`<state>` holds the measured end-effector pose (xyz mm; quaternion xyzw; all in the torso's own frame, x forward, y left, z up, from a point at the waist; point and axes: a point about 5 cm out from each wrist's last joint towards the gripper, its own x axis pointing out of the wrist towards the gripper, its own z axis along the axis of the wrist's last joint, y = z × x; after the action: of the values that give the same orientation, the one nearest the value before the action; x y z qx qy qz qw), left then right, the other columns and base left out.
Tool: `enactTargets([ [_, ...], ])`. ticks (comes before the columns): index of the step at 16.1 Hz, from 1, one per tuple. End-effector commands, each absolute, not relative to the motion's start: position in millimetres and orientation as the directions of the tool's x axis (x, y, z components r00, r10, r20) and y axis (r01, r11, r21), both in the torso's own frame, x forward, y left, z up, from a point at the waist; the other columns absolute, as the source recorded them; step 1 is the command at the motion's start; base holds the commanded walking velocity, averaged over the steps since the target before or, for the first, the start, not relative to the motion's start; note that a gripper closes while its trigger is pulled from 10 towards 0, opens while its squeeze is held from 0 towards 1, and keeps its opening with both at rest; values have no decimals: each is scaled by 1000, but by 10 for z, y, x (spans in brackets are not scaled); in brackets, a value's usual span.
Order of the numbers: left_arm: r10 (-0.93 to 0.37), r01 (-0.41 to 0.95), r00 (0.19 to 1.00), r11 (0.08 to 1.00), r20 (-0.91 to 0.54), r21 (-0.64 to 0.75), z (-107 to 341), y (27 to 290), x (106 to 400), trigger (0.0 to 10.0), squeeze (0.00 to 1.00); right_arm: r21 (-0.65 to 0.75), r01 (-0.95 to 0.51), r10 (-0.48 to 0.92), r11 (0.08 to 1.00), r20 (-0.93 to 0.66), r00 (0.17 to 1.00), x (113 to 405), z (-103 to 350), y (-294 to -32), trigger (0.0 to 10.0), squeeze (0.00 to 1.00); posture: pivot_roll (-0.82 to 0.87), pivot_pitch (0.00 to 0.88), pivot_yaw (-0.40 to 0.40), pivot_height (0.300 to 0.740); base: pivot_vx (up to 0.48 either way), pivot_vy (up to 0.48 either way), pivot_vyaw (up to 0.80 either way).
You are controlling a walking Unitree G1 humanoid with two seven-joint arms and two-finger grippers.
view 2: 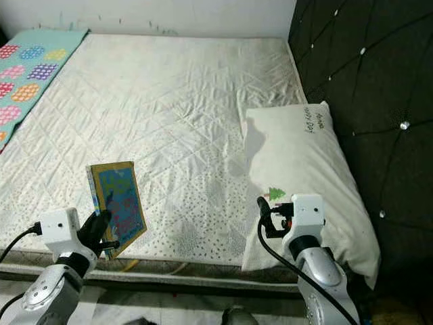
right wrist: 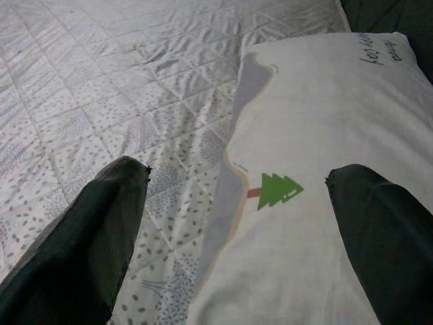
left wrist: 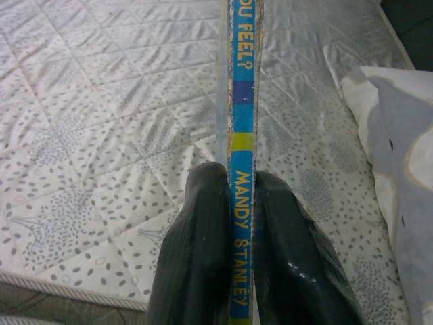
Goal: Clean up the room
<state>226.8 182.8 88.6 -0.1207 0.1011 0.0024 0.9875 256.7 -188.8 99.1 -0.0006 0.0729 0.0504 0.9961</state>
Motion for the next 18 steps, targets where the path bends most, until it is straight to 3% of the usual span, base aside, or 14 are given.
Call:
enactTargets([
  [1,-11,-28,985,975,-172,-219,955,1829,2280,10000,0,7,-113,113,994,-152,982,2557,985,-1870,10000,0,-63,177,21,638,0,0,0],
  [5,1,-36,987,976,-159,-215,974,1832,2296,10000,0,11,-110,111,994,-145,983,2571,993,-1875,10000,0,-63,178,20,600,0,0,0],
  [14,-16,-10,994,973,-109,-232,1036,1813,2292,10000,0,-15,-102,99,995,-136,986,2641,1025,-1924,10000,0,-66,175,17,600,0,0,0],
  [18,-28,4,995,972,-101,-234,1035,1805,2303,10000,0,-27,-110,106,994,-127,986,2656,1036,-1913,10000,0,-66,165,19,600,286,0,0],
])
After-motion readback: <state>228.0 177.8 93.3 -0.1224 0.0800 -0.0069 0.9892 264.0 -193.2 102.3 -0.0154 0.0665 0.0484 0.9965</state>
